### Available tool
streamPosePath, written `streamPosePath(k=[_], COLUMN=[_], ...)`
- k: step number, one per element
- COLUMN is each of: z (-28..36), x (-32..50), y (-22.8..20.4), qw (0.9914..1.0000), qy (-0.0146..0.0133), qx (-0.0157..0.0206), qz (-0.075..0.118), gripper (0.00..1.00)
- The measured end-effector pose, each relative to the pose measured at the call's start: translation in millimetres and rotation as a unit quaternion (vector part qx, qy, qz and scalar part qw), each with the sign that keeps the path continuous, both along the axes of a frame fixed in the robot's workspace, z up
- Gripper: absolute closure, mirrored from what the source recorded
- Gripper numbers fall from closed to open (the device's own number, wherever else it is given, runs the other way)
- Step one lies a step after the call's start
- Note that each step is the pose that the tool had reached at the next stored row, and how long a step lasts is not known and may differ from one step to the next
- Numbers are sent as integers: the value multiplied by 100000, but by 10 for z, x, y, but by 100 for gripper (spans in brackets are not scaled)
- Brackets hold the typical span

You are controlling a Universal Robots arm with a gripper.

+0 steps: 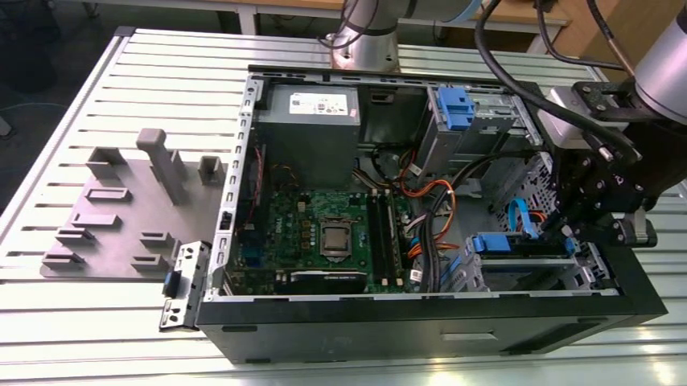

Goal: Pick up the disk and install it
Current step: 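Insert the second disk wire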

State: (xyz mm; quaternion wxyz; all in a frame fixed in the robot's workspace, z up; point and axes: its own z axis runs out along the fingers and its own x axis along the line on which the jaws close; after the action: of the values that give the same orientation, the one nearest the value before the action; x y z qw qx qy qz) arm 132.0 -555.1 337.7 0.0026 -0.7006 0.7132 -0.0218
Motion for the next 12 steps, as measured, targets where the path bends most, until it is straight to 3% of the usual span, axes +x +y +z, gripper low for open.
streamPosePath(k=[8,9,12], z=[-7,-9,-41], x=[0,0,0], y=[0,0,1], qw=[100000,100000,100000], qy=[-1,-2,-1], qx=[40,23,8], qz=[4,1,1], gripper=[82,76,76])
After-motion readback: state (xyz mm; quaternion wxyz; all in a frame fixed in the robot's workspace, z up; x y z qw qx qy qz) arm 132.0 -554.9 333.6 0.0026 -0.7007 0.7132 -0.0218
